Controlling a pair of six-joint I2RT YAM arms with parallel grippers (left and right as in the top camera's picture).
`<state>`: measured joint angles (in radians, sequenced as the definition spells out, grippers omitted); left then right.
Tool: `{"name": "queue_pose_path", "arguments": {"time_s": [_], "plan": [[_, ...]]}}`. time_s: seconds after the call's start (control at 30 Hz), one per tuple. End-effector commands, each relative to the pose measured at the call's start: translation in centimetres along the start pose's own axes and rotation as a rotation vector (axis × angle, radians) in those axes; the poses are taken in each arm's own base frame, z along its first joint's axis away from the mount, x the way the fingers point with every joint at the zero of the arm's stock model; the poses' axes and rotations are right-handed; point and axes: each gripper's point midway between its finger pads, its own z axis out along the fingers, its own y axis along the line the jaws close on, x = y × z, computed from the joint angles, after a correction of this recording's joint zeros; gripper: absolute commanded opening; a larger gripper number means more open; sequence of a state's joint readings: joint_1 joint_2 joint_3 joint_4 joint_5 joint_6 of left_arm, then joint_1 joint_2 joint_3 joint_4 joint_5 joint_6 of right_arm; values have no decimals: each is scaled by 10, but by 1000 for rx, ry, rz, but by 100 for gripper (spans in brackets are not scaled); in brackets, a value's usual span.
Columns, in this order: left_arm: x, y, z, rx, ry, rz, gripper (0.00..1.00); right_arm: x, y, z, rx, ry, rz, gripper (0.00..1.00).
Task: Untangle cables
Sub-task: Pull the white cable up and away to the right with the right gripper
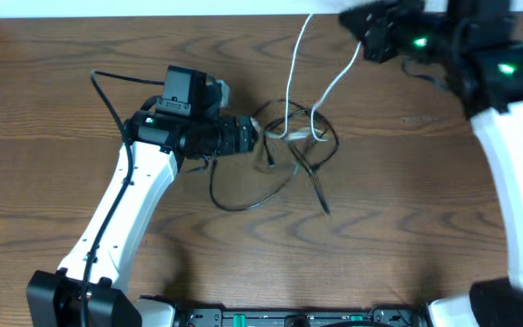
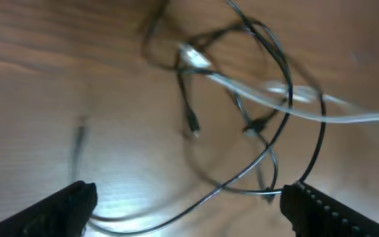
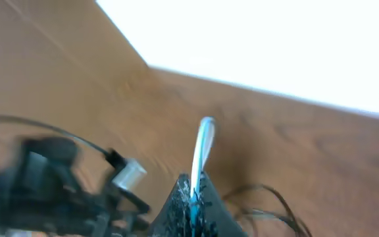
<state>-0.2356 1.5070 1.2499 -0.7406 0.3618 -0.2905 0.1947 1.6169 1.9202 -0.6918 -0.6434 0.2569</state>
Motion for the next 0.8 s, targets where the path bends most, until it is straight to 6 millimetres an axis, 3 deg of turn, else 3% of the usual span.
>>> {"name": "queue_pose_path", "arguments": {"time_s": [0.0,0.2,0.3,0.43,0.6,0.77], "plan": [[-21,11,-8,-75,-99,-81,96,-38,13,-25,38,-125,52,1],[-28,8,-9,-63,-126,-73,96,-92,37,-64,64,-313,-6,1],[-28,8,-9,-63,-126,-72,97,-110,31,-78,140,-392,-19,1],[-27,8,-9,-63,-125,-64,97,-115,-8,-91,323,-431,-7,1],[-28,8,-9,-63,-127,-64,97,-103,-69,-96,467,-359,-5,1],[-29,8,-9,-62,-131,-62,97,-82,-153,-96,581,-261,54,1]]}}
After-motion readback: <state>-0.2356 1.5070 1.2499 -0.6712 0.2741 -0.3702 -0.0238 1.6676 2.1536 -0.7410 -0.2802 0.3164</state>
